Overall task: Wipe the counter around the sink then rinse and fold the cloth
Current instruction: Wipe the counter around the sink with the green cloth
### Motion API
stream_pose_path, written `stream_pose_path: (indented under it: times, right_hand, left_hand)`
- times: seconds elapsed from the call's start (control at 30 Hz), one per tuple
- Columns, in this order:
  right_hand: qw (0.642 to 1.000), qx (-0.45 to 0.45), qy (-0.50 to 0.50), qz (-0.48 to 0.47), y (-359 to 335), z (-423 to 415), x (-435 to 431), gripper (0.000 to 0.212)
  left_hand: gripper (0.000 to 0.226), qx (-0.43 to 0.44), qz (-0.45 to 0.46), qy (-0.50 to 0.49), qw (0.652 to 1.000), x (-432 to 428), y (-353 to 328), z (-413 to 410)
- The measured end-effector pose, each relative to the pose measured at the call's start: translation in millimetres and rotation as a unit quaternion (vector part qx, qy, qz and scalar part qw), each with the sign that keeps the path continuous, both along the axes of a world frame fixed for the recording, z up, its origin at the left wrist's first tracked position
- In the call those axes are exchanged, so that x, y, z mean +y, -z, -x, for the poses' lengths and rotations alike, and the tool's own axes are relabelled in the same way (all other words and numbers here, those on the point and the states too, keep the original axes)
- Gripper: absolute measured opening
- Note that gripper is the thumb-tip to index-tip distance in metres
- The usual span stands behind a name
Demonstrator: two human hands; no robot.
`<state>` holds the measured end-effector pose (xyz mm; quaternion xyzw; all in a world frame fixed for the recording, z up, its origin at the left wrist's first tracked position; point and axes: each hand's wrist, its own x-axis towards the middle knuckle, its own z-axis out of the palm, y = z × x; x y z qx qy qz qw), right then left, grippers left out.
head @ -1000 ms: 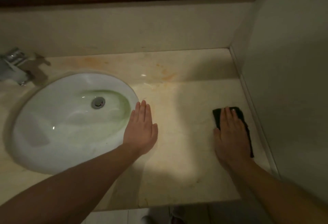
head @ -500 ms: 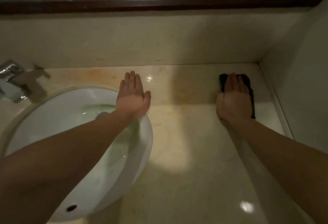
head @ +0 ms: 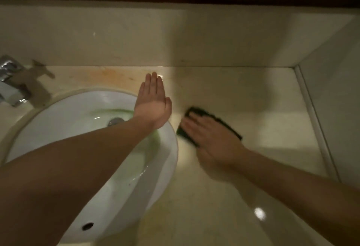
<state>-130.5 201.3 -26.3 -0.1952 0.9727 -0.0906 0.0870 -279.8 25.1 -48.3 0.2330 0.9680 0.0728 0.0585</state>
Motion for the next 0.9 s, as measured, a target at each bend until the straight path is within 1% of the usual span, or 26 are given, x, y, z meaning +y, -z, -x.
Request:
stream_pose_path:
  times: [0.07,0.1,0.13,0.17,0.23,0.3,0.37,0.4,0.5,0.57,0.67,0.77,0.9]
  right_hand:
    - [0.996,-0.03,-0.078,0.006,0.2,-64.9,-6.1,0.06]
    - [0.993,-0.049,-0.104,0.001,-0.2,-82.8,0.4,0.06]
    - [0.993,-0.047,-0.111,-0.003,1.1,-86.2,10.8,0.062]
    - [0.995,-0.027,-0.093,-0.01,3.2,-77.3,21.9,0.065]
    - [1.0,0.007,0.01,0.001,4.9,-35.3,37.1,0.066]
    - [0.994,0.024,0.102,-0.008,3.7,19.5,42.9,0.063]
    - [0.988,0.024,0.147,-0.025,3.9,72.8,38.3,0.063]
    - [0.988,0.02,0.15,-0.025,5.6,96.2,33.6,0.064]
    - [0.994,0.011,0.102,-0.042,9.6,138.1,19.4,0.067]
    - [0.997,0.005,0.065,-0.048,9.9,144.6,16.5,0.068]
    - [0.998,0.004,0.038,-0.049,6.8,135.4,16.1,0.068]
    - [1.0,0.004,0.007,-0.025,3.2,101.1,5.0,0.068]
    - [0.997,0.006,-0.065,-0.03,9.7,0.4,-16.5,0.062]
  left_hand:
    - [0.068,-0.003,0.003,-0.004,1.0,0.2,-1.0,-0.4]
    - [0.068,-0.007,0.002,-0.005,1.0,0.9,-1.1,-0.8]
    - [0.068,-0.008,0.002,-0.004,1.0,1.8,-1.1,-0.8]
    - [0.068,-0.005,0.004,-0.004,1.0,2.3,-0.9,-1.2]
    - [0.069,-0.002,0.004,-0.004,1.0,2.8,-0.7,-0.9]
    - [0.069,-0.01,0.005,-0.004,1.0,2.6,-0.8,-1.1]
    - [0.069,-0.007,-0.002,-0.002,1.0,2.0,0.7,-0.3]
    - [0.069,-0.003,-0.008,-0.002,1.0,1.6,1.0,-0.2]
    - [0.07,0.013,-0.027,-0.002,1.0,0.9,5.1,-0.3]
    - [0.07,0.013,-0.031,-0.006,0.999,0.6,7.2,-0.9]
    - [0.071,0.01,-0.033,-0.004,0.999,-1.2,5.9,1.7]
    - [0.068,0.004,-0.021,0.02,1.0,-6.6,1.5,2.6]
    - [0.067,-0.013,0.01,0.022,1.0,-6.7,-4.1,1.9]
